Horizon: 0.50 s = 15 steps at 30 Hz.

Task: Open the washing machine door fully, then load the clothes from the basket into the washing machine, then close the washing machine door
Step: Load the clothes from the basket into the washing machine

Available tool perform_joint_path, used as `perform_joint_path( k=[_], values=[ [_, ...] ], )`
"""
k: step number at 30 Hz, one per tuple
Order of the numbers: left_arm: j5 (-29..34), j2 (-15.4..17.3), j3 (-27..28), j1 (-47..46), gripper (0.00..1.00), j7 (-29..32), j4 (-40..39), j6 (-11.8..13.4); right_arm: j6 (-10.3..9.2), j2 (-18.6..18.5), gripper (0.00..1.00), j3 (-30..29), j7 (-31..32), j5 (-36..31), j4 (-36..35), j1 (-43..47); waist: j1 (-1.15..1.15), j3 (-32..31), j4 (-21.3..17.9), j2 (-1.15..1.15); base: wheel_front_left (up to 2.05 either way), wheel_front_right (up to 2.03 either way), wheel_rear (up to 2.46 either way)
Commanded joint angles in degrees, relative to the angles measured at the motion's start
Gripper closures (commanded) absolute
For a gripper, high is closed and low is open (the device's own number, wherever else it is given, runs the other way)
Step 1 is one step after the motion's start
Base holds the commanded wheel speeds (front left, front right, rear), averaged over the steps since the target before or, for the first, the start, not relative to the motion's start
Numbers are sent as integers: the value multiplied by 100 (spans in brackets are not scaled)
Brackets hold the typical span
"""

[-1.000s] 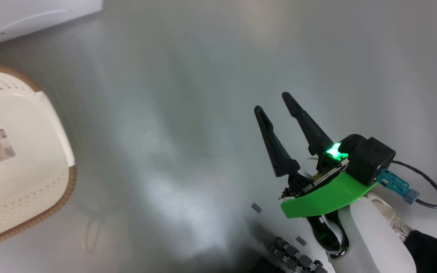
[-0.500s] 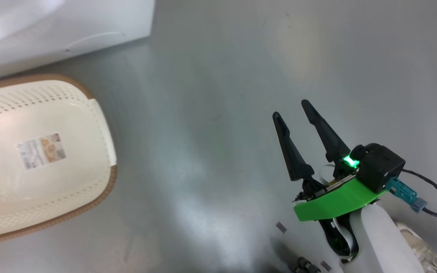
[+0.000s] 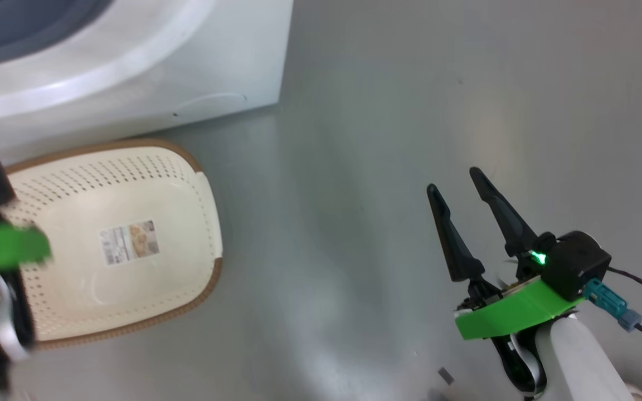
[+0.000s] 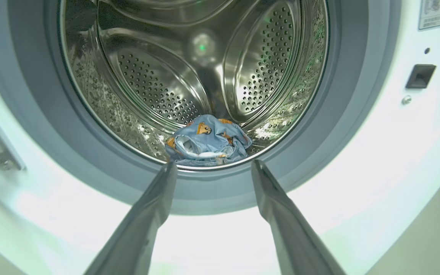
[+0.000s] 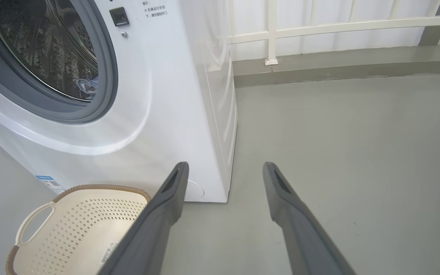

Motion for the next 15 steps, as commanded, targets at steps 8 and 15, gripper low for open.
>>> perform_joint_path(
  k=[8, 15],
  values=[
    [168, -185, 110, 1638, 0, -223, -1080, 597, 9, -173, 0, -36, 29, -207, -144, 409, 0, -831, 505, 0, 0, 0, 0],
    [248, -507, -170, 2289, 0, -277, -1215, 550, 9, -273, 0, -151, 249, -300, -260, 729, 0, -1384, 806, 0, 0, 0, 0]
  ],
)
